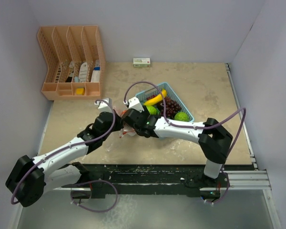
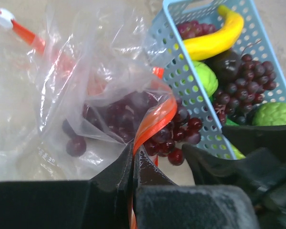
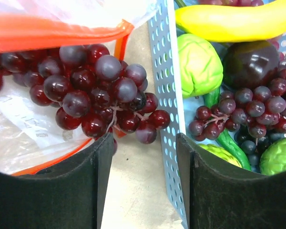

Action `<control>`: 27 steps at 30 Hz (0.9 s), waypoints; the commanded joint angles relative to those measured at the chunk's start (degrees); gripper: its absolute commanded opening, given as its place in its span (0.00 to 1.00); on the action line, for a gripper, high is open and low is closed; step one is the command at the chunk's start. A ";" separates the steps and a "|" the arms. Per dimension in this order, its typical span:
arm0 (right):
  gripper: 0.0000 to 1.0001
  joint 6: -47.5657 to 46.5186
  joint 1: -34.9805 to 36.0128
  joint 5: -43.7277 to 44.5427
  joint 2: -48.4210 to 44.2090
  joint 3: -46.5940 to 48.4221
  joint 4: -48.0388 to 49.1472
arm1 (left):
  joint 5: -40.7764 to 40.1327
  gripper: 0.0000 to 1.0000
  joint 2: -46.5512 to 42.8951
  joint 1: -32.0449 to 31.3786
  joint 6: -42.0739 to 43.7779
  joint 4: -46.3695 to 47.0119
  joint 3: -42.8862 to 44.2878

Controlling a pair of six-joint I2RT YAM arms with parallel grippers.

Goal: Place the food in the zip-top bag and seal the zipper
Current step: Place the fake fruit in the zipper food storage bag.

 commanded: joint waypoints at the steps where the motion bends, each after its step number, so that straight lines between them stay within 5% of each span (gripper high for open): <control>1: 0.62 -0.30 0.41 -3.90 -4.93 -0.10 4.97 | 1.51 0.00 1.51 -0.31 -2.42 6.02 -1.83; 9: 0.68 1.88 -1.92 -12.08 -11.96 -6.90 12.41 | 0.98 0.00 -0.74 -0.32 -2.68 4.67 -2.78; 27: 0.84 -12.83 -4.66 -23.97 -3.89 -13.77 35.47 | 0.84 0.00 -5.39 -0.30 -1.86 0.53 -3.26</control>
